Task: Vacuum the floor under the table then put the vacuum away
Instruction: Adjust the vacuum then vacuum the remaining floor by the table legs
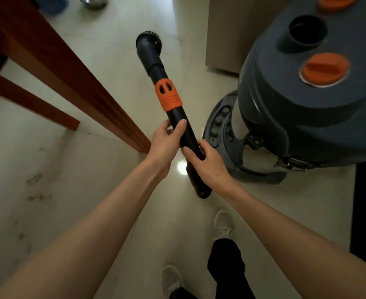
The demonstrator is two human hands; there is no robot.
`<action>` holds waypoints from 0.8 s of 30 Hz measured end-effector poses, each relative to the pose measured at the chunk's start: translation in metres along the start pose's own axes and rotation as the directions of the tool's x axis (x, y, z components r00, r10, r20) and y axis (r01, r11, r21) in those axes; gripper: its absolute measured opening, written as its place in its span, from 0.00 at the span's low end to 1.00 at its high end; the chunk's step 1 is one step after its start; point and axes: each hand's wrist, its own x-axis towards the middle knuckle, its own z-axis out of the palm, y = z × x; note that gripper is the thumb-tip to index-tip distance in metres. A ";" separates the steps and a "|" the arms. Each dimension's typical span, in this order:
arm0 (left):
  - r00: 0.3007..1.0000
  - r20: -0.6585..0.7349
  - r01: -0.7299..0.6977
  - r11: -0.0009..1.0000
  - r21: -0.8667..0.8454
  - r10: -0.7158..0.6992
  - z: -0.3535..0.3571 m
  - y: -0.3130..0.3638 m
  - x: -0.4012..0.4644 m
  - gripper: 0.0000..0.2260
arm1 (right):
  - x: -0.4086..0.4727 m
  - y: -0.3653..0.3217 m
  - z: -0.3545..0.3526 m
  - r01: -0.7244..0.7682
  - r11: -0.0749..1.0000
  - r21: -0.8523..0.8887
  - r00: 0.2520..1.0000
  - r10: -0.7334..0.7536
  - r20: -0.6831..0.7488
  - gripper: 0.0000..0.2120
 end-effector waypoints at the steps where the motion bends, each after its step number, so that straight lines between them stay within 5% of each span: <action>1: 1.000 -0.007 0.014 0.999 0.034 -0.014 0.001 0.007 0.004 0.15 | 0.005 -0.003 0.001 -0.015 1.000 0.023 1.000 0.014 0.004 0.11; 9: 0.964 -0.264 0.079 0.980 0.184 -0.028 -0.005 0.059 0.040 0.16 | 0.043 -0.045 0.014 -0.136 0.986 0.094 0.969 0.112 0.221 0.20; 14: 0.975 -0.203 -0.039 0.965 0.258 0.093 -0.015 0.104 0.048 0.16 | 0.072 -0.086 0.008 -0.142 0.989 0.029 0.945 0.127 0.300 0.22; 24: 0.974 -0.211 -0.070 0.996 0.059 0.081 -0.003 0.204 0.062 0.17 | 0.091 -0.176 -0.046 -0.070 0.997 -0.015 0.972 0.072 0.226 0.19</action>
